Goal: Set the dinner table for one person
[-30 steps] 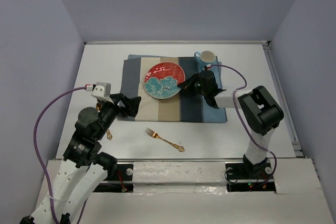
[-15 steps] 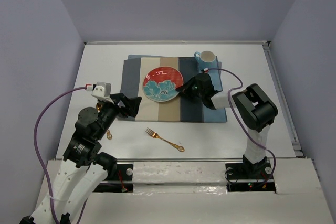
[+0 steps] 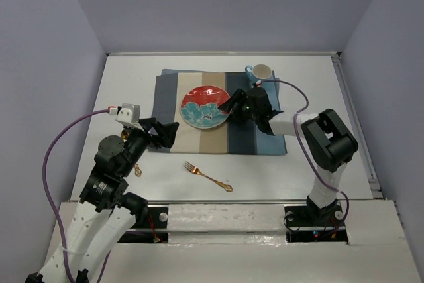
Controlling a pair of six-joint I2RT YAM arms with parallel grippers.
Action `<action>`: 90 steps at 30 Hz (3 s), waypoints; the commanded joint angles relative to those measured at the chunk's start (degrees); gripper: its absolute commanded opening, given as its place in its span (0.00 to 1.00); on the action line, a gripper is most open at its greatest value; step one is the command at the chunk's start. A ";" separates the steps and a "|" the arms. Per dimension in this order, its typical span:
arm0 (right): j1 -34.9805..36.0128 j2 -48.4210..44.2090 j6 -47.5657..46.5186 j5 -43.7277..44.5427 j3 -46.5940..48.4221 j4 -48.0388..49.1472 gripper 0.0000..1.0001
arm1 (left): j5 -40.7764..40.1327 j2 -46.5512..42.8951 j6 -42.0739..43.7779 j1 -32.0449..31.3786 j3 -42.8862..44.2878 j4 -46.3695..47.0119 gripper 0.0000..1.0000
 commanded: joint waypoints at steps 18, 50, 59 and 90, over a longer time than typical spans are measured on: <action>18.26 -24.63 -39.19 1.31 -5.59 -25.51 0.64 | -3.98 1.57 -0.45 1.15 1.20 1.44 0.99; 41.04 -4.06 -49.22 14.85 3.91 -32.02 0.22 | -6.90 -0.19 -1.06 8.18 0.93 1.97 0.99; 41.65 -5.11 -44.05 23.44 11.64 -32.72 0.00 | -7.77 -1.85 -0.98 6.86 1.11 2.14 0.99; 25.48 31.97 -7.83 37.18 62.45 -31.14 0.00 | -13.49 -6.78 -1.77 2.47 1.46 1.09 0.99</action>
